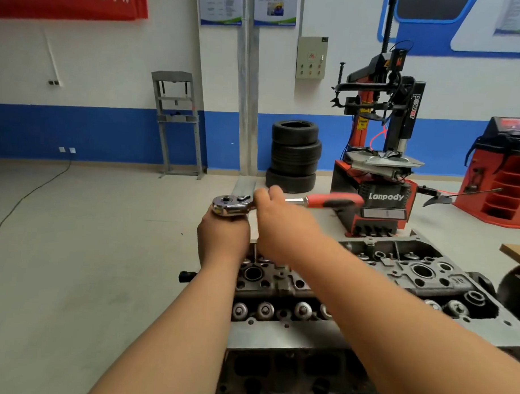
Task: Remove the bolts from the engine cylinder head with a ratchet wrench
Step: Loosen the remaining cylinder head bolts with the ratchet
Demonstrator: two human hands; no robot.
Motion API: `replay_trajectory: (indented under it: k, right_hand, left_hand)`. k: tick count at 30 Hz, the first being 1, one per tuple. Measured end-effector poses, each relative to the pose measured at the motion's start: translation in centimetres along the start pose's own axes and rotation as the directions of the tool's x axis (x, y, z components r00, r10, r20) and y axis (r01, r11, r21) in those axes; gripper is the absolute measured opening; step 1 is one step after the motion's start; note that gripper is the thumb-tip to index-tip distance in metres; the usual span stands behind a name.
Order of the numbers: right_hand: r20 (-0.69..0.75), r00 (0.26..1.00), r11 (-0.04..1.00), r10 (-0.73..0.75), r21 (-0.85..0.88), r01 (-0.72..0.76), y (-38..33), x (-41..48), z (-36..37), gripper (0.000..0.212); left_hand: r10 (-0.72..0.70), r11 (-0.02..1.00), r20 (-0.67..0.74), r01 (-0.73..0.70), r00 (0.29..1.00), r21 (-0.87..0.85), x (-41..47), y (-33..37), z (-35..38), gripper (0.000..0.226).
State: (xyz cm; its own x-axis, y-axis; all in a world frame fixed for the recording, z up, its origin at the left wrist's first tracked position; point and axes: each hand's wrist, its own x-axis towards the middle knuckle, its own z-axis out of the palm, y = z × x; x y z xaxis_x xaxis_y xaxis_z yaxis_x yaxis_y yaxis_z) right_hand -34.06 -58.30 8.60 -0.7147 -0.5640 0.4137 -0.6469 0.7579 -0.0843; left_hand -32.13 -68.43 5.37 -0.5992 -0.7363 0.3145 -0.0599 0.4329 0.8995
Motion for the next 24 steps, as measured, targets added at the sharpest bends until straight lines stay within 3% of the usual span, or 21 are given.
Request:
replay_trajectory:
  k: [3, 5, 8, 11, 14, 17, 19, 22, 24]
  right_hand:
    - [0.059, 0.994, 0.936, -0.092, 0.346, 0.066, 0.1, 3.8, 1.3, 0.053]
    - [0.108, 0.971, 0.897, -0.213, 0.415, 0.150, -0.5, 5.3, 2.0, 0.061]
    - [0.154, 0.954, 0.888, -0.255, 0.428, 0.168, -0.6, 6.0, 2.2, 0.071]
    - [0.141, 0.971, 0.938, -0.195, 0.315, 0.143, -0.3, 5.1, 1.5, 0.066]
    - [0.102, 0.995, 0.999, -0.013, -0.039, 0.017, -1.2, 3.1, 0.1, 0.053]
    - [0.119, 0.977, 0.929, 0.179, -0.346, -0.128, -2.7, 0.0, -1.4, 0.059]
    - [0.112, 0.985, 0.911, 0.128, -0.406, -0.072, -3.4, -2.6, -2.2, 0.056]
    - [0.107, 0.988, 0.897, -0.109, -0.418, 0.144, -4.4, -6.3, -2.9, 0.055]
    - [0.108, 0.988, 0.915, -0.113, -0.375, 0.146, -4.4, -6.6, -3.2, 0.055]
  left_hand:
    - [-0.041, 0.995, -0.048, 0.036, 0.998, -0.094, 0.2, -0.2, 0.3, 0.011]
    - [-0.074, 0.989, -0.050, 0.066, 0.996, -0.132, 0.7, -0.6, 0.2, 0.008]
    - [-0.087, 0.981, -0.035, 0.079, 0.996, -0.179, 0.9, -0.6, 0.3, 0.010]
    - [-0.095, 0.970, -0.023, 0.087, 0.995, -0.226, 0.6, -0.4, 0.4, 0.011]
    - [-0.101, 0.973, -0.017, 0.095, 0.995, -0.211, 0.2, -0.1, 0.4, 0.011]
    - [-0.074, 0.990, -0.012, 0.072, 0.997, -0.120, -0.2, 0.3, 0.3, 0.014]
    - [-0.010, 0.998, 0.008, 0.011, 1.000, -0.059, -0.2, 0.2, 0.2, 0.009]
    - [0.036, 0.996, 0.048, -0.032, 0.998, -0.083, -0.2, -0.1, 0.3, 0.011]
    - [0.031, 0.997, 0.042, -0.028, 0.999, -0.068, -0.1, -0.2, 0.3, 0.012]
